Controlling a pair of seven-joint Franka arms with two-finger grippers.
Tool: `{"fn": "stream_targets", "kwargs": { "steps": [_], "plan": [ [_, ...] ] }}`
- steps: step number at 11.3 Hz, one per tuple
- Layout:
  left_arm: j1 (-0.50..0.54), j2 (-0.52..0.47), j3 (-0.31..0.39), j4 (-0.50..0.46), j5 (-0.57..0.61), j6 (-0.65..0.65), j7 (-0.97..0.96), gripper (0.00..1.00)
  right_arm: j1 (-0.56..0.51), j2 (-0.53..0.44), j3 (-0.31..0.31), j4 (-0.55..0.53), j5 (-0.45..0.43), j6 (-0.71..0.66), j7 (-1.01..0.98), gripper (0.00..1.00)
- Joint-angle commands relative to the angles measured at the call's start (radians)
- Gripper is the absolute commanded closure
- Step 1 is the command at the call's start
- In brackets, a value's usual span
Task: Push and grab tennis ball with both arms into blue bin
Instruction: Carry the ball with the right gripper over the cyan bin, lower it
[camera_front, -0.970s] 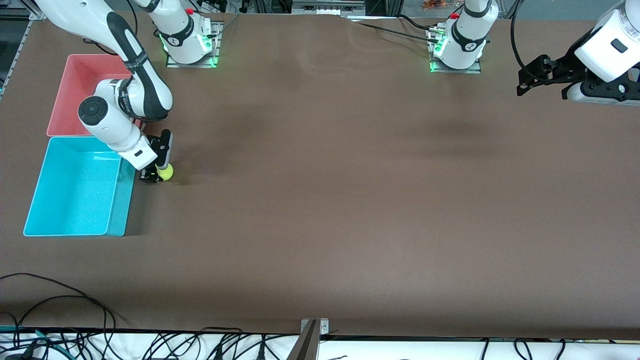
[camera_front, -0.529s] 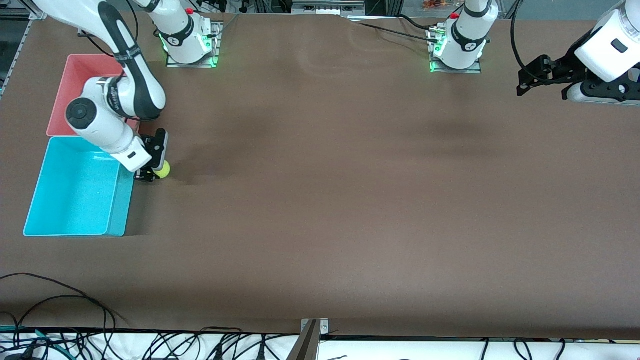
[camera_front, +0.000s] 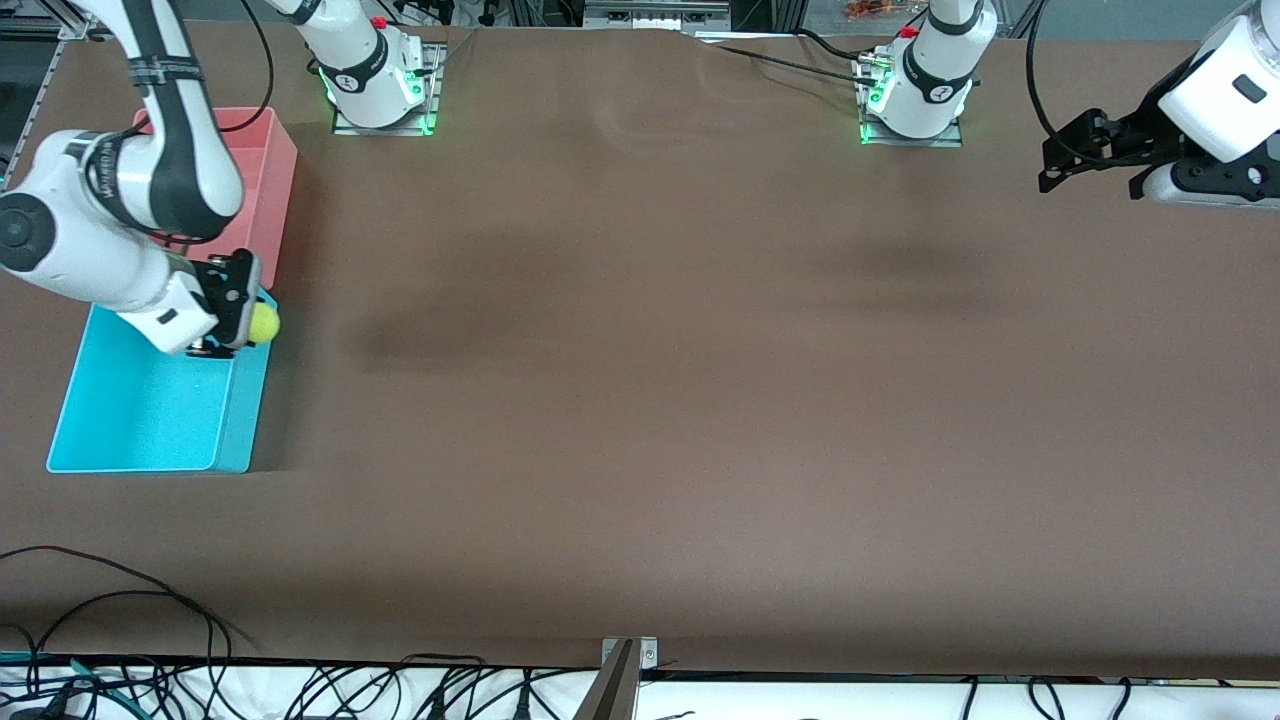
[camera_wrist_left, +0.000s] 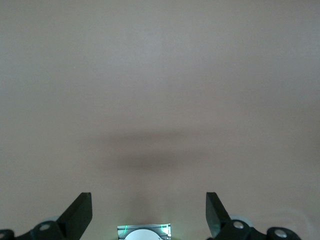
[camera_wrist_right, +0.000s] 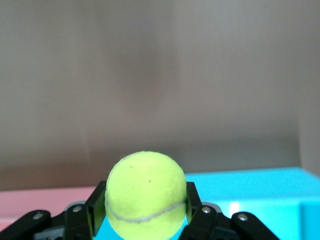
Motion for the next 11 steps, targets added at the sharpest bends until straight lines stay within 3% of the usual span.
{"fn": "stream_targets", "kwargs": {
  "steps": [1, 6, 9, 11],
  "plan": [
    [-0.005, 0.018, -0.007, 0.057, 0.004, -0.023, -0.014, 0.0, -0.008, 0.02, -0.109, 0.016, -0.004, -0.003, -0.119, 0.95],
    [-0.005, 0.018, -0.006, 0.069, 0.006, -0.027, -0.007, 0.0, -0.026, 0.078, -0.215, 0.057, -0.001, 0.03, -0.235, 0.95],
    [-0.005, 0.018, -0.006, 0.068, 0.006, -0.029, -0.014, 0.0, -0.089, 0.202, -0.214, 0.126, 0.067, 0.075, -0.34, 0.95],
    [-0.004, 0.018, -0.006, 0.068, 0.007, -0.029, -0.014, 0.0, -0.104, 0.235, -0.214, 0.138, 0.074, 0.075, -0.361, 0.95]
  ]
}}
